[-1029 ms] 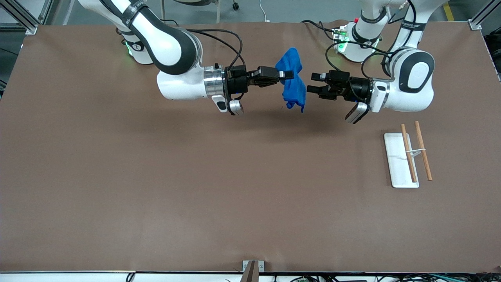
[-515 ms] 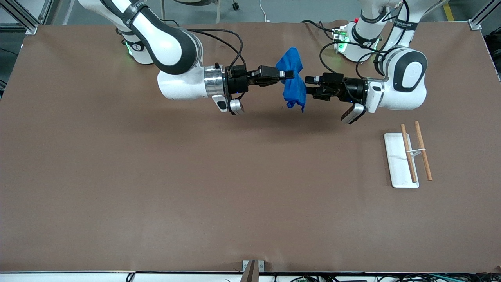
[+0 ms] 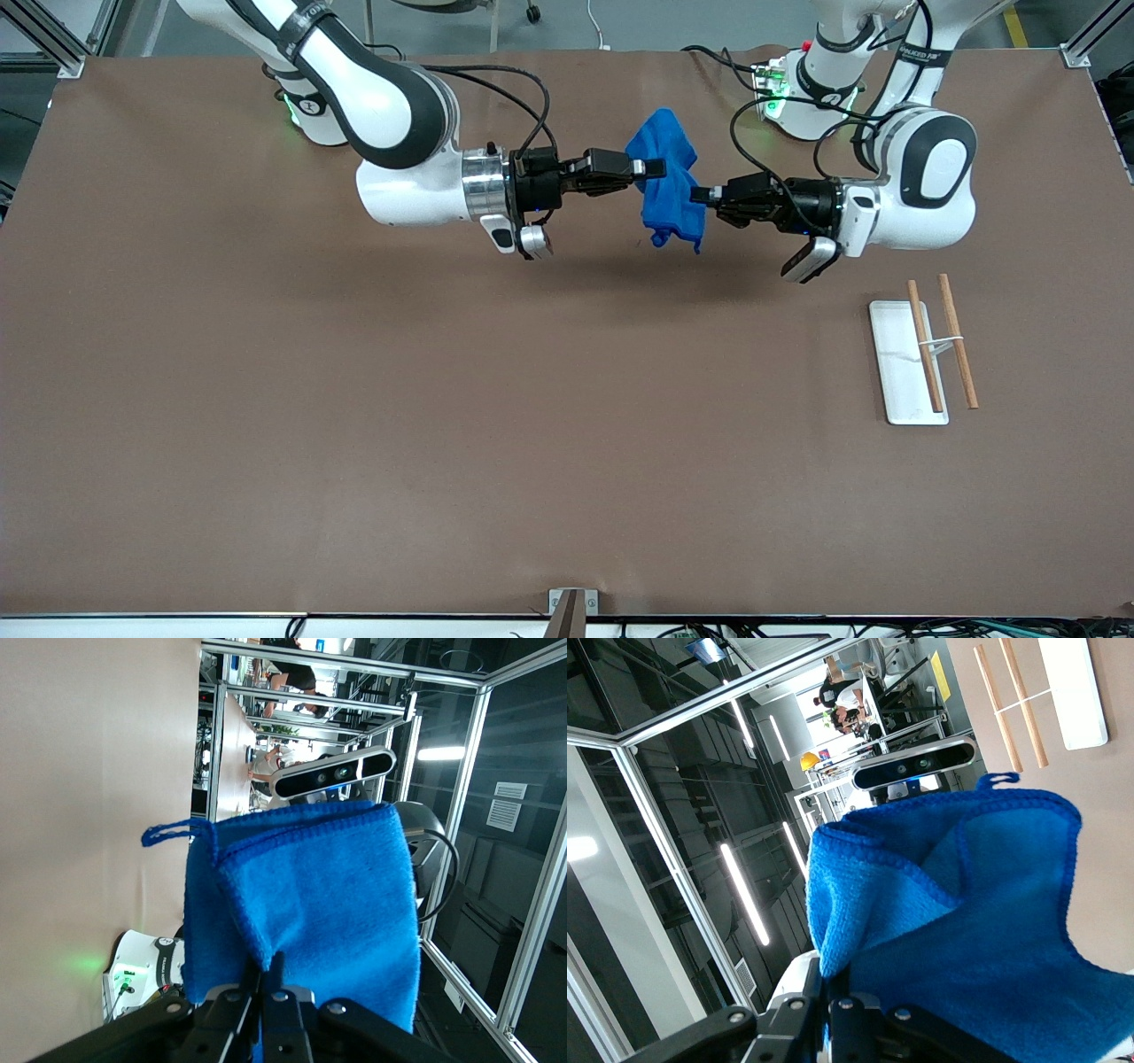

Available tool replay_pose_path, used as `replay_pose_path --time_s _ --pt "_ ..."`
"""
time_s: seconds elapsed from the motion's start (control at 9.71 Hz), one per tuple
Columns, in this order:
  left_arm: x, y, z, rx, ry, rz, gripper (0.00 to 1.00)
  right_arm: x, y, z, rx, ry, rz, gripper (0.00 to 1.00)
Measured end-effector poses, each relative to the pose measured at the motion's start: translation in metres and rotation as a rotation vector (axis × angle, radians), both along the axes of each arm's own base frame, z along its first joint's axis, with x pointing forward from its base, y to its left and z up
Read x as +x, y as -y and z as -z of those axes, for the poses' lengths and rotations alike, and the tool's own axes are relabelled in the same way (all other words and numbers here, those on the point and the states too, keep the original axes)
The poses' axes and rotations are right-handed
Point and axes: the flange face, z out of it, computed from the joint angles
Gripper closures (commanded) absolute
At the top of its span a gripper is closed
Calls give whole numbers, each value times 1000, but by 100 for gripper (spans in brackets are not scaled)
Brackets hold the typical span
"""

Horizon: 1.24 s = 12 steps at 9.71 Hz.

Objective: Right arm passes towel to left arm to hang
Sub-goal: 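Grasp the towel with the left gripper while the right gripper releases it, then carry the towel with the left gripper over the wooden dowels while the right gripper withdraws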

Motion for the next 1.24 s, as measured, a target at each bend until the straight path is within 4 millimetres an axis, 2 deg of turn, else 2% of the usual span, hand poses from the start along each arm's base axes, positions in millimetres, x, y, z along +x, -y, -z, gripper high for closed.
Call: replay_pose_path --time_s 0.1,0.41,0.51,0.62,0.82,1.03,1.13,1.24 --pt "2 -3 -3 -1 -6 -5 100 0 0 0 0 -1 1 1" --pt "16 -17 -22 85 -5 45 100 7 8 5 -24 3 25 0" --pt "25 -27 -32 124 0 56 100 17 21 10 -67 24 25 0" --pt "32 -38 -41 185 20 79 100 32 42 19 -154 49 2 0" --pt "48 -71 -58 355 95 132 100 67 101 31 -355 109 -86 0" --pt "71 -117 -72 582 179 187 100 100 181 50 -554 175 -170 0" --pt "87 -139 -81 711 225 220 100 111 221 54 -672 207 -196 0" --pt "105 -154 -90 816 263 244 100 117 250 49 -807 236 -211 0"
